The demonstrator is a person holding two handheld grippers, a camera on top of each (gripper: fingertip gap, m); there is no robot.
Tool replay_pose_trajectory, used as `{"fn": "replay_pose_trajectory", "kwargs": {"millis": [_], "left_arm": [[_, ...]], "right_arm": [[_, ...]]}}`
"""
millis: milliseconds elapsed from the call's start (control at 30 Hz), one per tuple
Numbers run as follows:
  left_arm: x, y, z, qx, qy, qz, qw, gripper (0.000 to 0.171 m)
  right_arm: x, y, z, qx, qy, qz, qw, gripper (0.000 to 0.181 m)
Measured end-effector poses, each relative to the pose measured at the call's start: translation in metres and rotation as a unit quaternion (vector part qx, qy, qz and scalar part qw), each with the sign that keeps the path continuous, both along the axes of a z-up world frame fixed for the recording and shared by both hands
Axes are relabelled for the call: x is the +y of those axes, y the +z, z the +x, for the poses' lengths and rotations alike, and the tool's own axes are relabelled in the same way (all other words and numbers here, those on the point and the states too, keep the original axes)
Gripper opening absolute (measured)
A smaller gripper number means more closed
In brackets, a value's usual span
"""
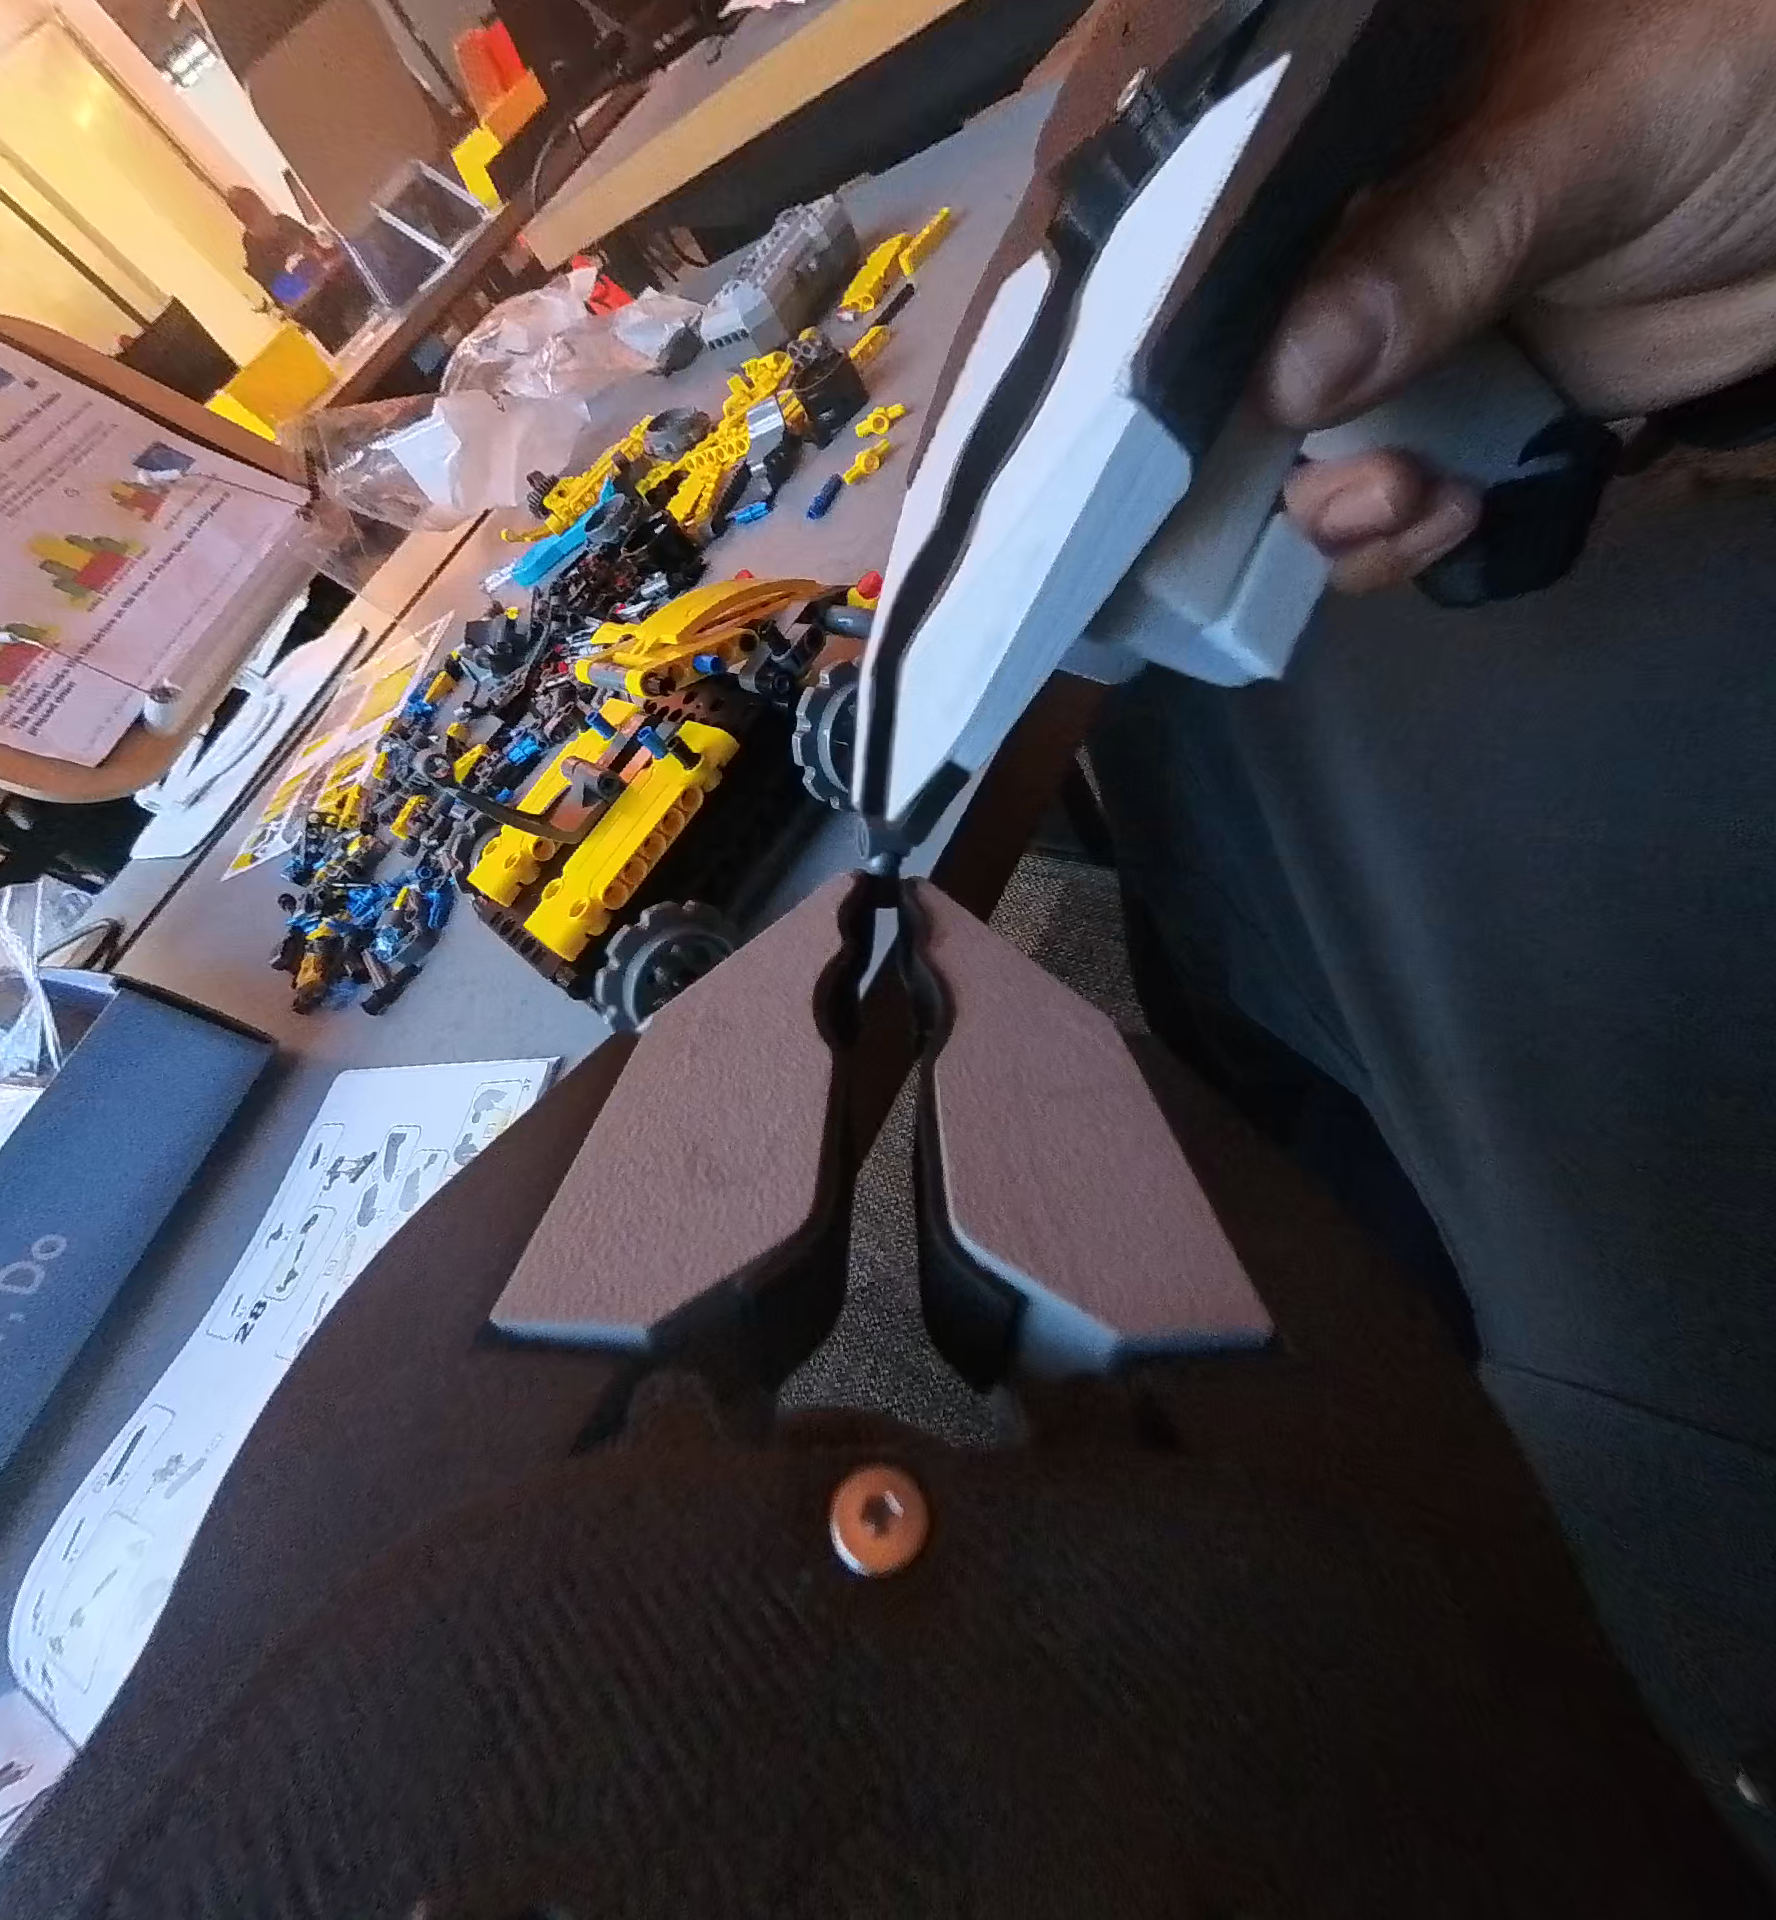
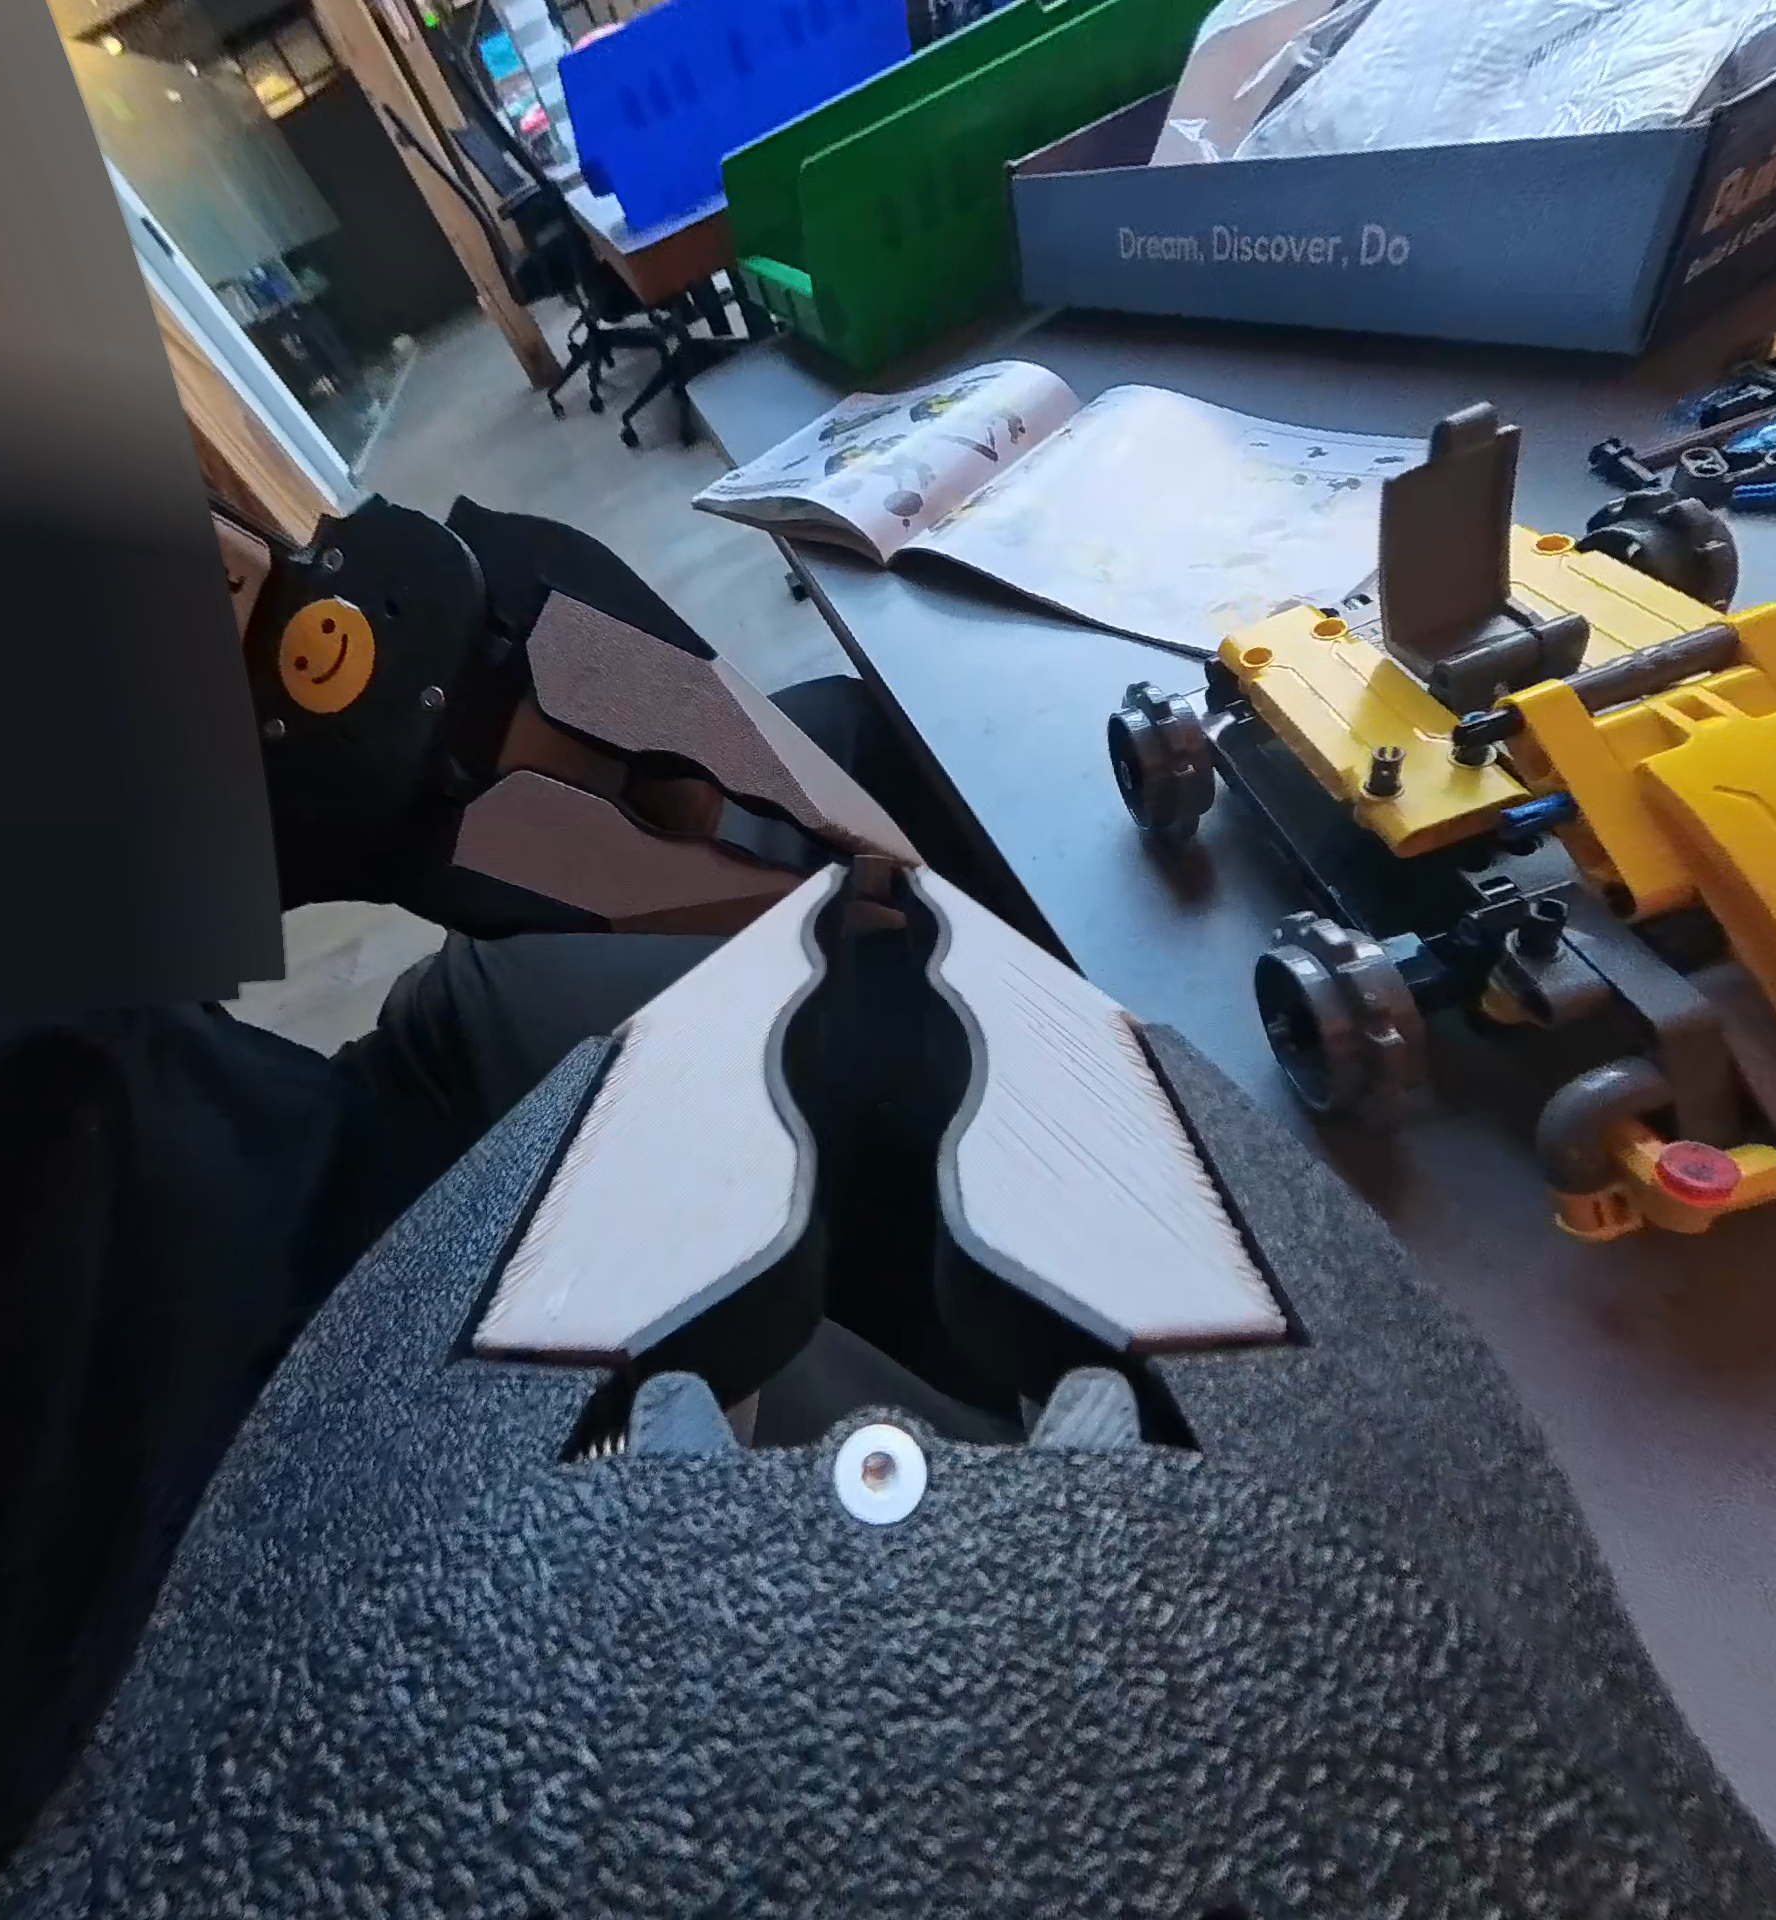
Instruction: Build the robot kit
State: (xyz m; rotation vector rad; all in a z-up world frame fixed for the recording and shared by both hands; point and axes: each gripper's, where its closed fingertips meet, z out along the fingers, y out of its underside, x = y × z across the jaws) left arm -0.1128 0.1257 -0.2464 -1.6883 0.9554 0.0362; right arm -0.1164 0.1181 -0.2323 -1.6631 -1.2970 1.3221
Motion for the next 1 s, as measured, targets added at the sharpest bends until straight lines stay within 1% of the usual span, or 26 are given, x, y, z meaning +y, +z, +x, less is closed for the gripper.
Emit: {"fn": "replay_pose_trajectory", "kwargs": {"millis": [267, 533, 667, 833, 1000], "left_arm": [[-0.0019, -0.0029, 0.0026, 0.006, -0.004, -0.001, 1.0, 0.001], [-0.0046, -0.008, 0.0039, 0.031, -0.008, -0.001, 0.999, 0.0], [-0.0061, -0.0065, 0.0053, 0.014, -0.009, -0.005, 1.0, 0.0], [-0.0077, -0.0077, 0.0069, -0.009, -0.012, -0.025, 1.0, 0.0], [-0.0094, -0.0085, 0.0085, -0.012, -0.016, -0.027, 0.999, 0.0]], "right_arm": [[-0.0034, -0.0025, -0.0011, -0.013, 0.008, 0.023, 1.0, 0.008], [-0.0055, -0.0086, 0.0014, -0.063, 0.015, 0.099, 0.993, 0.007], [-0.0067, -0.0063, 0.0019, -0.06, 0.022, 0.097, 0.993, 0.007], [-0.0077, -0.0075, 0.0029, -0.062, 0.025, 0.083, 0.994, 0.007], [-0.0095, -0.0081, 0.0047, -0.061, 0.024, 0.09, 0.994, 0.007]]}}
